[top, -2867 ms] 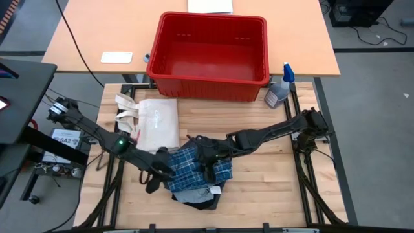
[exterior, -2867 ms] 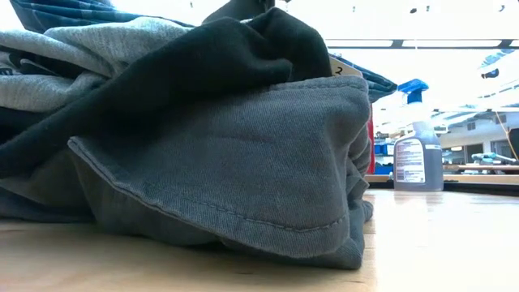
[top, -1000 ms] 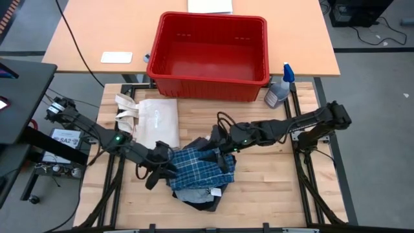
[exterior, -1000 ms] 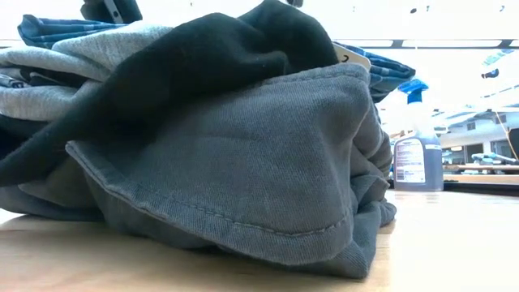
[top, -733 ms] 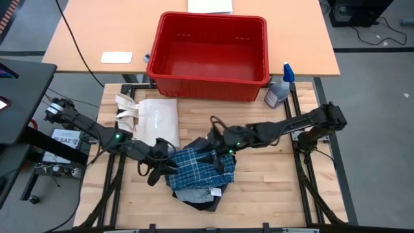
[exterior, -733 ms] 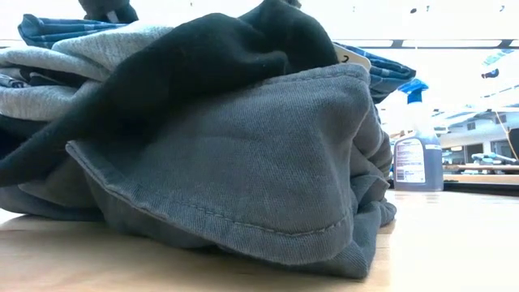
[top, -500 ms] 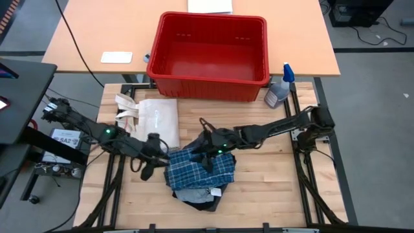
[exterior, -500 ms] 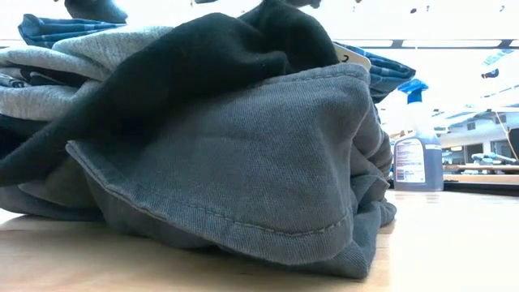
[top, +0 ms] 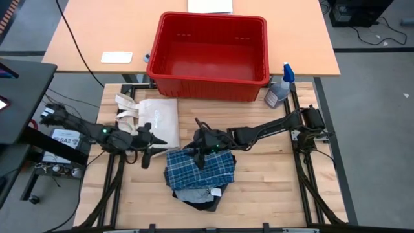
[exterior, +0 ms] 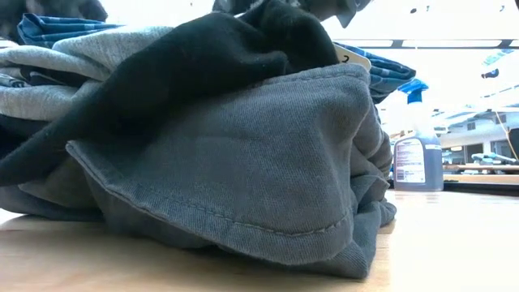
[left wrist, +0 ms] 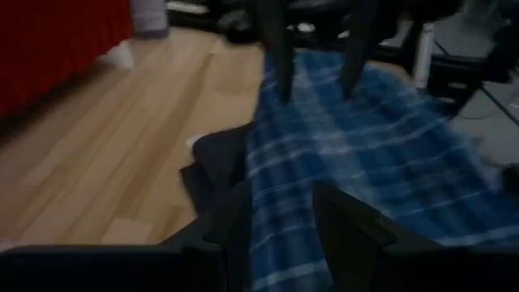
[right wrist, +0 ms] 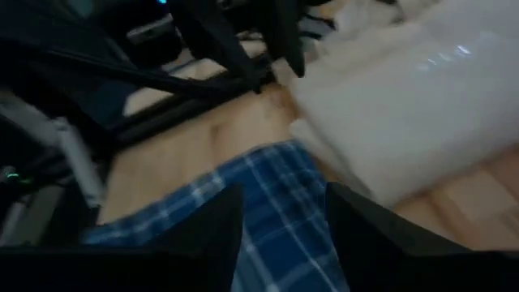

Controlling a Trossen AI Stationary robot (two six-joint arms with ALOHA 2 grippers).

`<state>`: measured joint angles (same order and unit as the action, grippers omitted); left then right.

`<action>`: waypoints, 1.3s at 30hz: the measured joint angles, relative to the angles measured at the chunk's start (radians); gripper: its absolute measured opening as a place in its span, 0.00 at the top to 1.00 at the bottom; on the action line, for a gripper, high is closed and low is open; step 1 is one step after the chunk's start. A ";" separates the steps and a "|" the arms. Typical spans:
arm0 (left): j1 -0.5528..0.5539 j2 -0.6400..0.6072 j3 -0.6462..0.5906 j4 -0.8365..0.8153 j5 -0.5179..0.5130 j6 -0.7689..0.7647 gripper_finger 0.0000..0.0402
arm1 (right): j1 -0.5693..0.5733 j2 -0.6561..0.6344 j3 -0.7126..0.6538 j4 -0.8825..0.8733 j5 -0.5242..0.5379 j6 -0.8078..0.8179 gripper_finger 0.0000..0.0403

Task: Sort clothes
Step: Adjust the blue pants on top of the stacked clothes

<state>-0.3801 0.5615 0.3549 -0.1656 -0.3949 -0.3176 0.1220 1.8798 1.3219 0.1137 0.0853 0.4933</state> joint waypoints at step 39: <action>0.116 -0.005 -0.310 0.506 0.104 -0.054 0.66 | -0.088 0.033 0.024 -0.115 -0.005 0.358 0.54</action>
<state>-0.2646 0.5560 0.0452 0.3408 -0.2906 -0.3719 0.0344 1.9129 1.3457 -0.0013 0.0804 0.8512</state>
